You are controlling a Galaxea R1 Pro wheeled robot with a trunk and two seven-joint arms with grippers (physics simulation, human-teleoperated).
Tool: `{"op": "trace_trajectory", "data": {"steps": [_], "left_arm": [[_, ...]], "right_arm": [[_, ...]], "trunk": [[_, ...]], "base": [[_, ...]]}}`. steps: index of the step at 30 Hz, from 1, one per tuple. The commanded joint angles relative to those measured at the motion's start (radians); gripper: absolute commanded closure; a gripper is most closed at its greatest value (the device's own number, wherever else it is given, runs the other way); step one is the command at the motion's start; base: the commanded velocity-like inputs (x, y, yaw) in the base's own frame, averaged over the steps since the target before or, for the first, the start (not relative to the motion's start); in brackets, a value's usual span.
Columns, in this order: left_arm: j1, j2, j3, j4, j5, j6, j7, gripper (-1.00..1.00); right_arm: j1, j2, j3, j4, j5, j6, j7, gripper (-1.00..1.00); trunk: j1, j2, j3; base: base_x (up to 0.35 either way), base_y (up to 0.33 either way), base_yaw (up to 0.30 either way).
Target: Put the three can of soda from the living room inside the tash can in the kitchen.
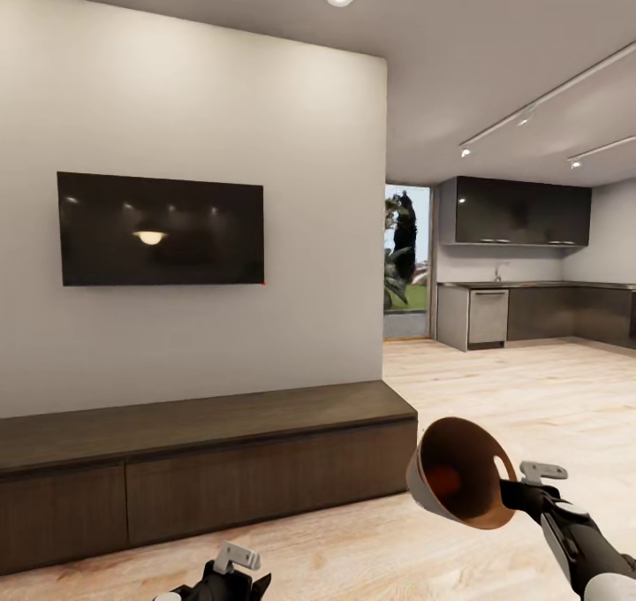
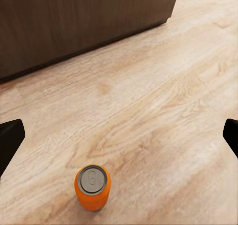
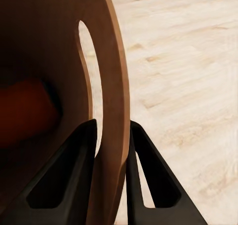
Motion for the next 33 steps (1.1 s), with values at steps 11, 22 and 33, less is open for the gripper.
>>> {"op": "trace_trajectory", "data": {"steps": [11,22,33], "left_arm": [[-0.001,-0.003,0.000,0.002,-0.001,-0.039,-0.001,-1.00],[-0.001,-0.003,0.000,0.002,-0.001,-0.060,-0.001,-1.00],[-0.001,-0.004,0.001,0.002,0.000,-0.060,-0.001,-1.00]], "right_arm": [[-0.013,0.063,-0.006,0.020,-0.006,-0.040,0.013,1.00],[-0.014,0.100,-0.112,0.025,-0.034,-0.081,0.046,1.00],[-0.014,0.100,-0.113,0.025,-0.034,-0.082,0.046,1.00]], "trunk": [[0.000,0.000,0.000],[0.000,0.000,0.000],[0.008,-0.014,-0.006]], "base": [[0.000,0.000,0.000],[0.000,0.000,0.000],[0.000,0.000,0.000]]}}
